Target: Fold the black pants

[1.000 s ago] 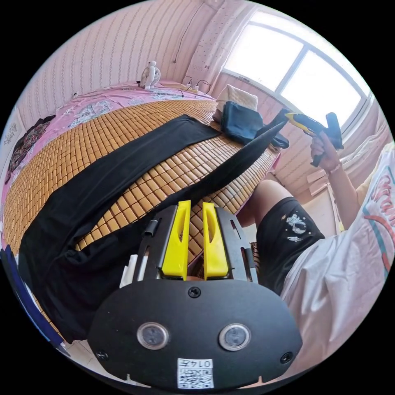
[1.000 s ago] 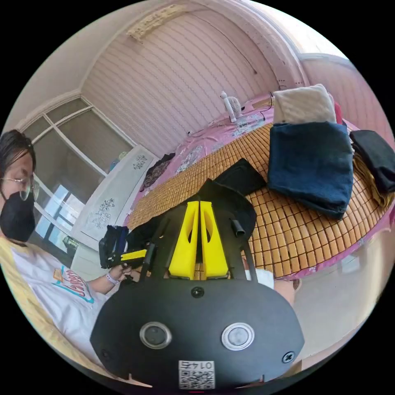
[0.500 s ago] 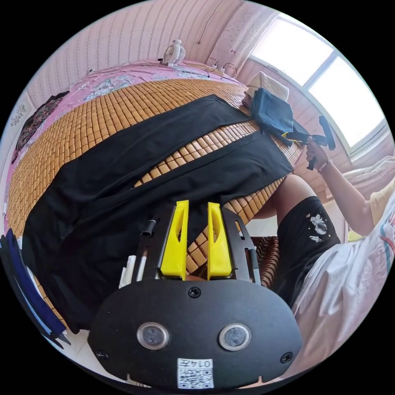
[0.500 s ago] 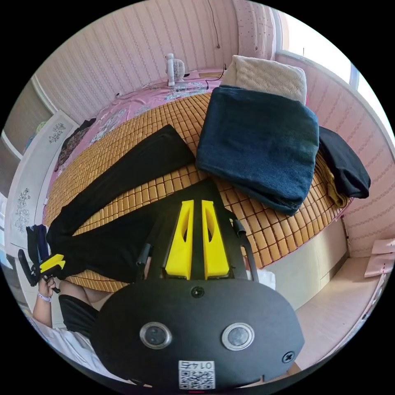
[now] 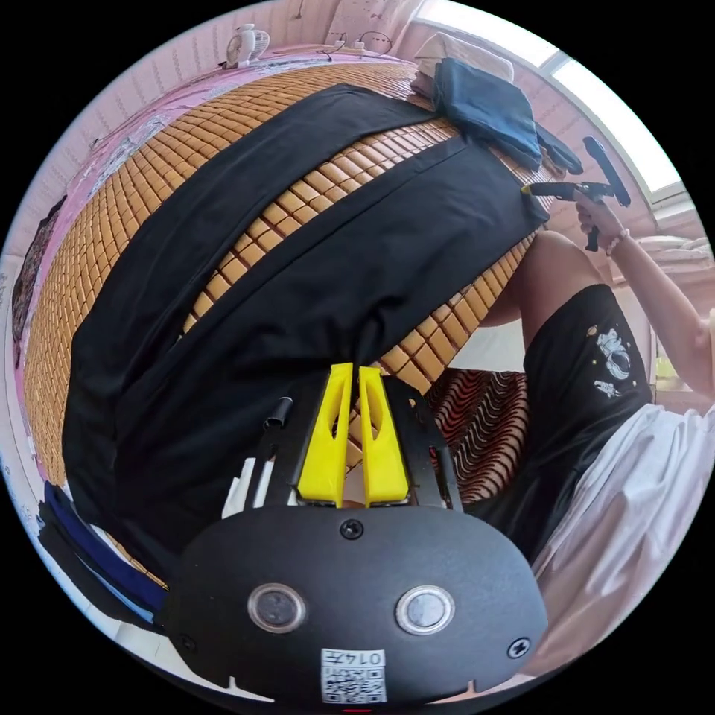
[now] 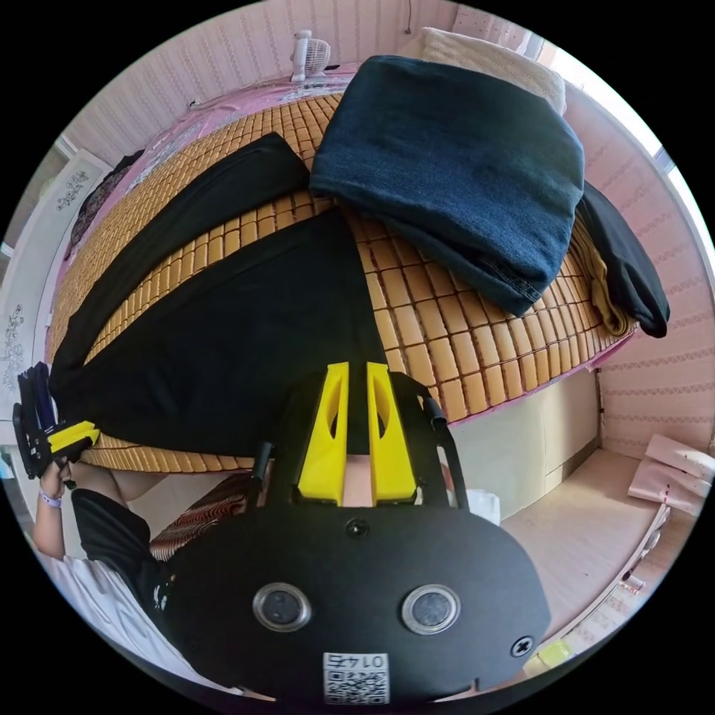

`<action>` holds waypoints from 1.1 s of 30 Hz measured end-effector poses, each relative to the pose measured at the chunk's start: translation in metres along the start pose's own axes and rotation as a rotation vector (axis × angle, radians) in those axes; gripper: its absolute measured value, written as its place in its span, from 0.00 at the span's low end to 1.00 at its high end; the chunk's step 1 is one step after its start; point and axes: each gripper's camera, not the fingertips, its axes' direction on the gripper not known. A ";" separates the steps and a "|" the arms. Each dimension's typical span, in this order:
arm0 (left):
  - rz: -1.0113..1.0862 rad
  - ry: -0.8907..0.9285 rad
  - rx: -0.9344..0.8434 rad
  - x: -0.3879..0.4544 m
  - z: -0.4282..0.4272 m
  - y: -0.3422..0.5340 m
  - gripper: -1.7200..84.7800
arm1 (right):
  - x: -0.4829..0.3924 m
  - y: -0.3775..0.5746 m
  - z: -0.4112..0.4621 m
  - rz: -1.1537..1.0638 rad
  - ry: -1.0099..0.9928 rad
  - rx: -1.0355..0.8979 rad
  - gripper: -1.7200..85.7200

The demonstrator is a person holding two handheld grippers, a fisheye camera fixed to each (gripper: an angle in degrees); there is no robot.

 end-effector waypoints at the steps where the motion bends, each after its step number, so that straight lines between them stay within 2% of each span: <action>1: 0.033 0.020 -0.003 0.004 -0.003 0.001 0.03 | 0.001 0.000 0.000 -0.001 -0.003 0.002 0.05; 6: 0.001 0.050 -0.036 0.003 -0.005 0.003 0.07 | 0.010 0.010 -0.001 -0.016 -0.026 0.020 0.03; 10: 0.012 0.061 0.070 0.008 -0.034 0.003 0.07 | 0.012 0.011 -0.011 -0.025 -0.040 0.007 0.07; 17: 0.068 0.011 0.221 0.023 -0.056 -0.035 0.07 | -0.001 -0.019 -0.031 -0.108 -0.074 0.253 0.10; 22: 0.149 -0.016 0.246 0.044 -0.052 -0.076 0.09 | 0.002 -0.048 -0.003 -0.090 -0.031 0.195 0.13; 23: 0.156 -0.024 0.242 0.046 -0.050 -0.080 0.09 | 0.006 -0.051 0.005 -0.083 -0.042 0.158 0.12; 28: 0.207 -0.013 0.205 0.065 -0.038 -0.110 0.10 | 0.021 -0.037 -0.006 -0.079 -0.118 0.207 0.04; 33: 0.345 -0.035 0.296 0.094 -0.051 -0.134 0.10 | 0.040 0.006 -0.047 -0.064 -0.217 0.309 0.02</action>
